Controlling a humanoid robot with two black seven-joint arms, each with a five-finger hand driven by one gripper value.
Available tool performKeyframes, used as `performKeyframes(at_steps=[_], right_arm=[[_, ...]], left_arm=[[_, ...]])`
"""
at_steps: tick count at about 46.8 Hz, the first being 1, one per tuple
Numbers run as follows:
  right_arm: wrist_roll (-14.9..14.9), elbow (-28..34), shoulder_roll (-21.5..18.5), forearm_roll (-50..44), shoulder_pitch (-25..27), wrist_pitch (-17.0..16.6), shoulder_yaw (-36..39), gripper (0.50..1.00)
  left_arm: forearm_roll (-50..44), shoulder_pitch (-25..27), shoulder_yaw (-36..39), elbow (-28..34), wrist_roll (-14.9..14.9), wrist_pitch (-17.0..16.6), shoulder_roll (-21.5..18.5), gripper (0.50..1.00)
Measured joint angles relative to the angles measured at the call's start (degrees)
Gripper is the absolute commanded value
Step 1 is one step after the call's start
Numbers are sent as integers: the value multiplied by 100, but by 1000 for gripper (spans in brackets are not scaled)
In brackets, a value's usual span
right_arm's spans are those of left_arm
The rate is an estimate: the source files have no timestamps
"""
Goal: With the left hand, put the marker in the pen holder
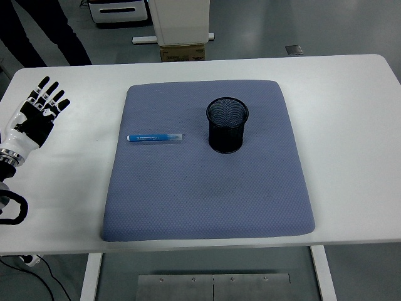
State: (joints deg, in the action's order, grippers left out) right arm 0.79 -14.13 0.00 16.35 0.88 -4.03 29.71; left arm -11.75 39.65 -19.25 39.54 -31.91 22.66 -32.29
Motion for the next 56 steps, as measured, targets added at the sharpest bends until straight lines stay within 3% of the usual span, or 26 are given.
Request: performKeyframes(at_steps=[56], right_arm=[[2, -1, 0, 0, 0, -1, 0, 1000]], left_arm=[[183, 17, -843, 2, -9, 48, -108, 1000]])
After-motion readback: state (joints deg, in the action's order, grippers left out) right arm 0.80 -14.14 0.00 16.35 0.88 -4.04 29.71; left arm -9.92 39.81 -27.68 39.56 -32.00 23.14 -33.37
